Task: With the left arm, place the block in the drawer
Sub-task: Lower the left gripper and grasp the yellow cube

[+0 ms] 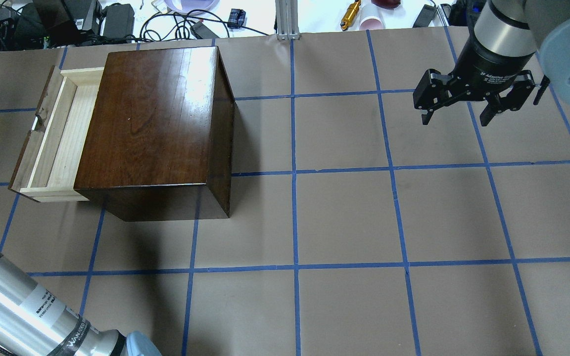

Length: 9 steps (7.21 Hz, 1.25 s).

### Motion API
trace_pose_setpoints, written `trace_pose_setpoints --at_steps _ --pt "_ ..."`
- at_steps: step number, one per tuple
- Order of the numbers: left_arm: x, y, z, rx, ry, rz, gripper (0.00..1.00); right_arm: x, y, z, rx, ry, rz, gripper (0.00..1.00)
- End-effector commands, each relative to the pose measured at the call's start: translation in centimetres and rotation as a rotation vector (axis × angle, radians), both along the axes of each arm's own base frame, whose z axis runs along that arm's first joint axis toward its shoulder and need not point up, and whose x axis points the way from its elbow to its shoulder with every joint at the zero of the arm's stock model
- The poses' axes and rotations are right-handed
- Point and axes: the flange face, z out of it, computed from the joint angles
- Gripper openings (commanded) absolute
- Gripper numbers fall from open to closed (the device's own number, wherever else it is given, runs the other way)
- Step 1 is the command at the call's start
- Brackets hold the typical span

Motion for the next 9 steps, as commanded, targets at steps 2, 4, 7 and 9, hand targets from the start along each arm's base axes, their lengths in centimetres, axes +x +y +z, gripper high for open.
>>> trace_pose_setpoints --at_steps 2,4,7,9 --pt "1.8 -1.4 -4.2 -0.034 0.010 -0.015 1.00 0.0 0.0 -0.1 0.002 0.000 0.000 1.00" --pt "2.2 -1.9 -5.4 -0.048 0.003 -0.014 1.00 0.0 0.0 0.0 0.000 0.000 0.000 1.00" --pt "2.4 -2.5 -7.5 -0.071 0.016 -0.020 1.00 0.0 0.0 0.0 0.000 0.000 0.000 1.00" --pt "2.4 -2.5 -7.7 -0.069 0.016 -0.024 0.71 0.0 0.0 0.0 0.000 0.000 0.000 1.00"
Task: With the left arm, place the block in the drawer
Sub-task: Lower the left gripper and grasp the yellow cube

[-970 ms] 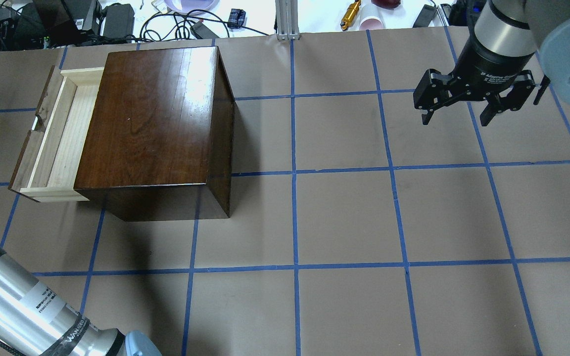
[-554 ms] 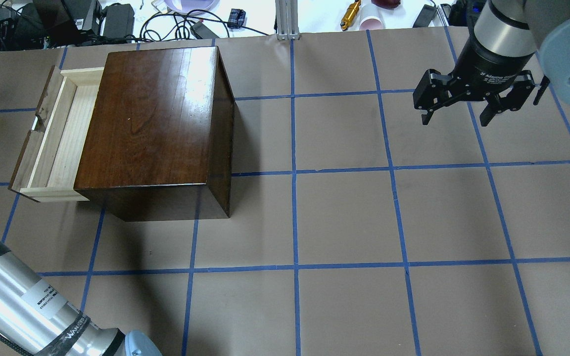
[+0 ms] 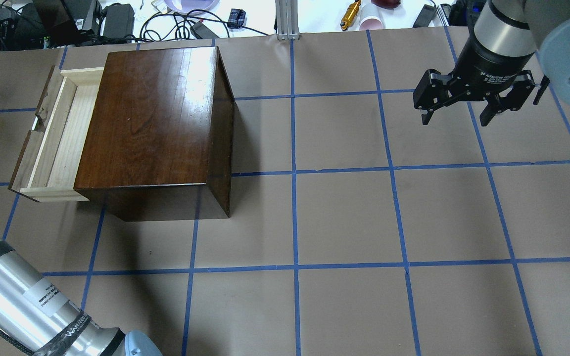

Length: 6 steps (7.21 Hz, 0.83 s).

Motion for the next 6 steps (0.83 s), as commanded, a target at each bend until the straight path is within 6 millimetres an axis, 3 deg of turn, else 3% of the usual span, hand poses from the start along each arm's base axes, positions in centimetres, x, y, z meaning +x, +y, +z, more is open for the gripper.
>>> trace_pose_setpoints --at_steps 1,2,3,5,6 --pt "0.0 0.0 -0.2 0.001 -0.002 -0.006 0.37 0.0 0.0 -0.1 0.001 0.000 0.000 1.00" --pt "0.0 0.0 -0.1 0.001 0.000 -0.007 0.00 0.0 0.0 0.0 0.000 0.000 0.000 1.00" --pt "0.0 0.0 0.6 -0.006 -0.007 -0.013 0.00 0.0 0.0 0.0 0.000 0.000 0.000 1.00" --pt "-0.8 0.6 4.0 0.017 0.013 -0.012 0.00 0.0 0.0 0.0 0.000 0.000 0.000 1.00" --pt "-2.1 1.2 6.9 0.056 0.056 -0.009 0.00 -0.1 0.0 0.0 0.000 0.000 -0.002 1.00"
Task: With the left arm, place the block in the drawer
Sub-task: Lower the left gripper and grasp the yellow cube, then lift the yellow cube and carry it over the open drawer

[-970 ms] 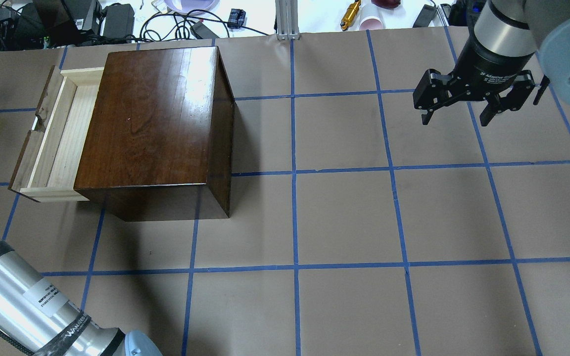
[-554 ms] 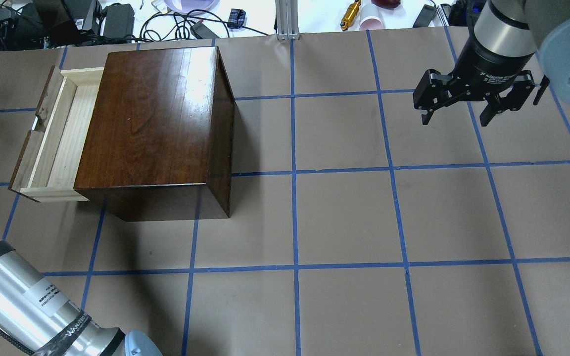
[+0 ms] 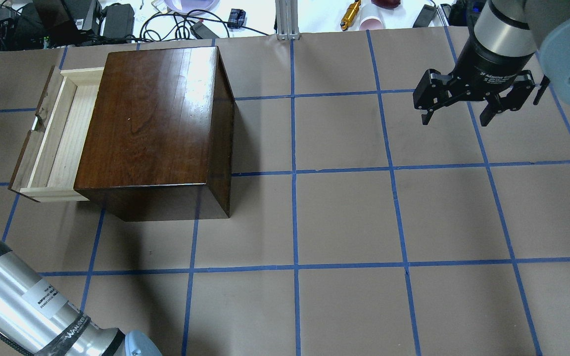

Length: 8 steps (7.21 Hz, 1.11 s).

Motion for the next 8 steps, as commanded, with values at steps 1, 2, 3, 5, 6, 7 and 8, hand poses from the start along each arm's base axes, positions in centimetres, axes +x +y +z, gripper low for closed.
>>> trace_pose_setpoints --at_steps 1,2,3,5,6,7,8 --pt "-2.2 1.3 6.3 0.046 0.044 0.004 0.00 0.0 0.0 0.0 0.000 0.000 0.000 1.00" --pt "-3.6 2.0 9.2 0.053 0.043 0.001 0.00 0.0 0.0 -0.1 0.001 0.000 0.000 1.00" --pt "-5.6 2.6 11.3 0.074 0.072 0.008 0.00 0.0 0.0 0.0 0.000 0.000 0.000 1.00" --pt "-12.0 2.5 16.9 0.082 0.094 0.074 0.00 0.0 0.0 -0.1 0.001 0.000 0.000 1.00" --pt "-15.0 3.0 19.7 0.103 0.121 0.109 0.00 0.0 0.0 -0.1 0.001 0.000 0.000 1.00" --pt "-17.5 3.7 22.1 0.120 0.140 0.138 0.00 0.0 0.0 0.0 0.000 0.000 0.000 1.00" --pt "-19.9 4.4 24.4 0.129 0.157 0.175 0.00 0.0 0.0 0.0 0.000 0.000 0.000 1.00"
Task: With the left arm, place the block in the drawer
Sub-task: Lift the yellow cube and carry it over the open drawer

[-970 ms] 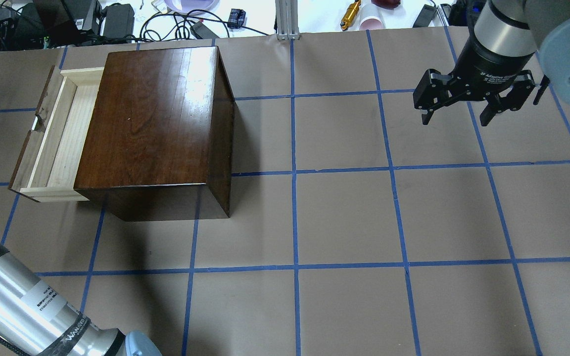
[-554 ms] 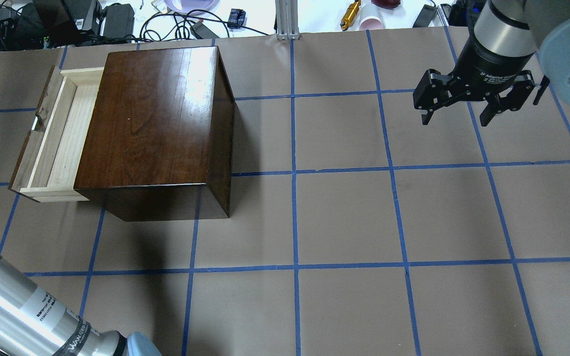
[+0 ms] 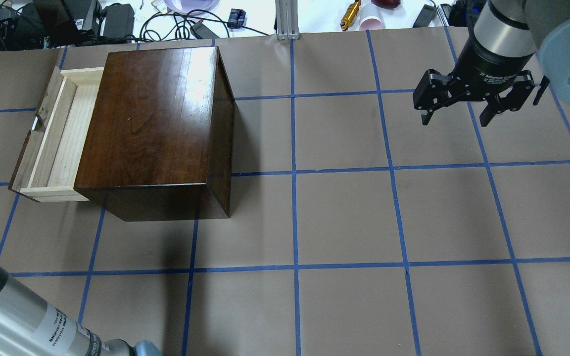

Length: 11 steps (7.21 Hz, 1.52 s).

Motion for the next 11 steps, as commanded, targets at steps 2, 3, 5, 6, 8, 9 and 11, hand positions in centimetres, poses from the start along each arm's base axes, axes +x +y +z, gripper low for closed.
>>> trace_pose_setpoints --at_steps 2,3,5,6,8,9,11 --pt "-9.8 0.8 4.6 0.035 0.044 0.093 0.00 0.0 0.0 0.0 0.001 0.000 0.000 1.00" --pt "-12.5 0.8 2.8 0.072 0.075 0.103 0.00 0.0 0.0 0.0 0.001 -0.002 0.000 1.00" --pt "-17.0 1.3 -1.5 0.140 0.101 0.148 0.00 0.0 0.0 0.0 0.001 -0.002 0.000 1.00" --pt "-18.7 1.7 -2.4 0.161 0.108 0.132 0.00 0.0 0.0 0.0 -0.001 -0.001 0.000 1.00" --pt "-19.3 2.4 -4.4 0.204 0.121 0.114 0.00 -0.1 0.0 0.0 -0.001 0.000 -0.002 1.00" --pt "-19.4 2.7 -5.8 0.226 0.126 0.108 0.00 0.0 0.0 0.0 -0.001 0.000 0.000 1.00" --pt "-19.4 2.7 -8.1 0.248 0.137 0.105 0.00 0.0 0.0 0.0 -0.001 0.000 0.000 1.00"
